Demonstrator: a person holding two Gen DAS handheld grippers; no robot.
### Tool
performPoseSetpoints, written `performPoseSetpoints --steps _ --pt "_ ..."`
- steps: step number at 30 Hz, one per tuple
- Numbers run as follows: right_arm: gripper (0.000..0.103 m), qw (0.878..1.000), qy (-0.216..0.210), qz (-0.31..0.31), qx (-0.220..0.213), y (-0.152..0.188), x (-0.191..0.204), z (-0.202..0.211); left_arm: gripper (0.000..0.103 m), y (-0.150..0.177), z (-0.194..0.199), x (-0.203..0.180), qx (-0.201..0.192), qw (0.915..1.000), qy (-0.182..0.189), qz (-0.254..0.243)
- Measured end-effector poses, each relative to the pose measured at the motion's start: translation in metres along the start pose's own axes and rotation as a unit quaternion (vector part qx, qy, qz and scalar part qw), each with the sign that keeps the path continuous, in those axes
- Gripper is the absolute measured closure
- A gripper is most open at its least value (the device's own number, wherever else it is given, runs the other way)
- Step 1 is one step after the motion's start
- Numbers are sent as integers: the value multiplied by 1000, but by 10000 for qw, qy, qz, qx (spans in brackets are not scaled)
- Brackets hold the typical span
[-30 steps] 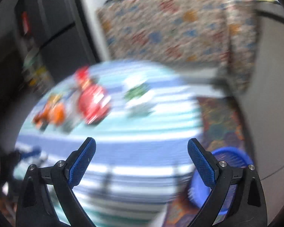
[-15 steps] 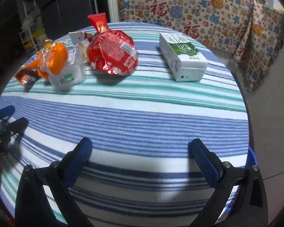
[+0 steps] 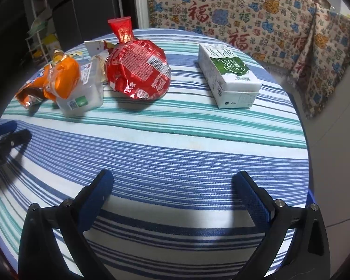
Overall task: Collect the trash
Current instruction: 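Move both tools back to the table toward the remaining trash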
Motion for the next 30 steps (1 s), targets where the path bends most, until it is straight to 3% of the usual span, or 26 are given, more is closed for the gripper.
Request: performPoseSetpoints --steps 9,15,18,20,25,30 --pt "0 10000 -10 10 -1 0 -1 0 18 -29 -10 23 -248 9987 -161 426" --pt "0 10000 -10 9 2 0 -1 0 20 -25 3 54 -356 9970 -97 675" --pt "0 10000 -13 13 3 0 -1 0 21 -20 8 65 -271 9976 -138 618" --pt "0 10000 -13 14 3 0 -1 0 21 -18 12 62 -255 9988 47 420" --pt "0 10000 -16 14 3 0 -1 0 20 -24 23 34 -421 9985 291 -195" --pt "0 10000 -22 19 4 0 -2 0 20 -31 30 39 -587 9967 555 63"
Point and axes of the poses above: each gripper's, at about its wrist camera, not at the fingertips, and z roughly against the way its jaws point, x to its left, y to its underside, the point moved 1 cm from there along -z, roughly the way its jaws point, and after that the axes turned 3 degrees about -z, right-handed, at the moved point
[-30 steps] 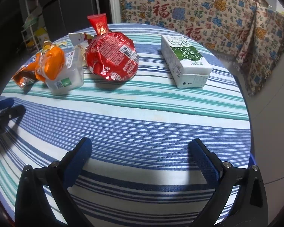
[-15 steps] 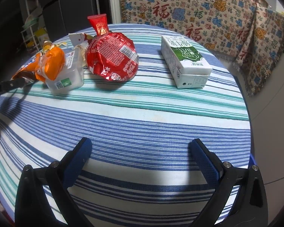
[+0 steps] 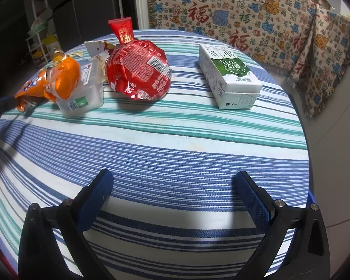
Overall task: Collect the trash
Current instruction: 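Move both tools back to the table toward the remaining trash, then grasp the orange chip bag with the left tool while the right tool grasps the milk carton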
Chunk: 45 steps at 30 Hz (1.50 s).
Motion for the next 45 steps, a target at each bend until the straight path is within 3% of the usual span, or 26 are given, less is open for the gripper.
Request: performPoseSetpoints --steps 3,6,10,14,15,16,18,19,25,27,32,35,40,42,43,44,45 --pt "0 10000 -1 1 2 0 0 0 20 -6 -1 6 -25 9999 -115 45" --pt "0 10000 -3 3 3 0 0 0 20 -16 -5 20 -19 9991 -66 428" --pt "0 10000 -5 3 3 0 0 0 20 -23 -29 41 301 9935 250 1070" --pt "0 10000 -7 5 3 0 0 0 21 -16 -40 43 525 9887 725 1203" --pt "0 10000 -8 5 3 0 0 0 25 -15 -39 42 496 9889 763 1177" --pt "0 10000 -12 9 6 0 0 0 44 -14 -37 40 419 9892 830 1131" --pt "0 10000 -13 9 6 0 0 0 71 -12 -35 37 381 9877 1014 1129" --pt "0 10000 -13 10 5 0 0 0 75 -11 -34 37 377 9861 1123 1166" --pt "4 9999 -88 4 50 -3 -4 1 78 0 -13 22 107 9933 719 897" --pt "12 9996 -160 -224 -50 -10 -19 8 78 7 0 18 -54 9950 583 811" --pt "12 9965 17 -736 -390 -47 -73 16 79 12 10 0 -179 9986 274 416" --pt "12 9976 -312 -593 -150 -76 -82 2 79 10 9 -12 -254 9993 143 219" --pt "11 9998 -35 -55 203 -112 -72 -30 78 13 9 -16 -277 9995 98 125" --pt "14 9992 86 36 383 -122 -70 -45 78 12 9 -15 -283 9995 69 131" --pt "23 9990 73 44 445 -124 -71 -51 78 12 9 -13 -282 9994 82 171" --pt "52 9985 21 52 539 -126 -70 -56 78 13 10 -10 -285 9993 89 210" --pt "55 9984 -9 46 567 -124 -71 -56 78 12 12 -8 -299 9992 95 264"
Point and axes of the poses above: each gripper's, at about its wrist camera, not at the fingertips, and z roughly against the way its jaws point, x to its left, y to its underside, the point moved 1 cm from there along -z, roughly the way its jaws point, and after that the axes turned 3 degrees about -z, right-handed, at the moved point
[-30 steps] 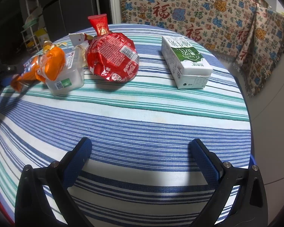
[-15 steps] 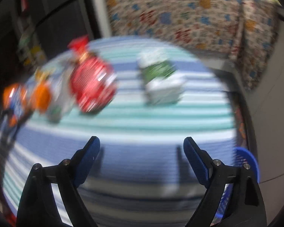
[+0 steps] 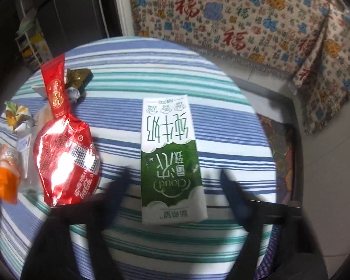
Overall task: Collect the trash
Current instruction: 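Grasp the orange chip bag with the left tool while the right tool grasps the milk carton, then carry the chip bag and milk carton with both tools over the blue basket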
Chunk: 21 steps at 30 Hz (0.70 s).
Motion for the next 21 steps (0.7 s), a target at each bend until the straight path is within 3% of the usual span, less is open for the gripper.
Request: performPoseSetpoints --steps 6,14,21 --pt "56 9991 -227 -246 -245 36 0 37 78 -3 8 4 -95 9997 127 169" --pt "56 9938 -676 -469 -743 97 16 107 78 -2 23 -21 -163 9995 257 33" --pt "55 9887 -981 -616 -956 130 20 134 78 3 47 -40 -211 9993 308 -101"
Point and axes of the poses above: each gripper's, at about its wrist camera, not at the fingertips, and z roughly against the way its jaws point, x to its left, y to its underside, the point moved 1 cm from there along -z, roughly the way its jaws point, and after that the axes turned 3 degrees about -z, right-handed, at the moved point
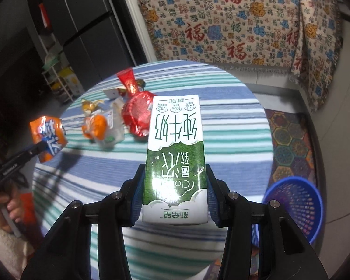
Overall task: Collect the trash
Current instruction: 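Carry the chip bag and milk carton with both tools over the blue basket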
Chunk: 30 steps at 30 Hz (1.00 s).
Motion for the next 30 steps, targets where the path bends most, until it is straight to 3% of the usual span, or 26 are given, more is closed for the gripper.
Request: performPoseSetpoints --steps 10,30 --pt "56 9999 10 153 76 14 -2 -4 78 4 13 -18 -36 9999 108 28" --pt "55 9998 -80 157 77 17 -7 -5 79 6 2 -65 60 9972 724 -171"
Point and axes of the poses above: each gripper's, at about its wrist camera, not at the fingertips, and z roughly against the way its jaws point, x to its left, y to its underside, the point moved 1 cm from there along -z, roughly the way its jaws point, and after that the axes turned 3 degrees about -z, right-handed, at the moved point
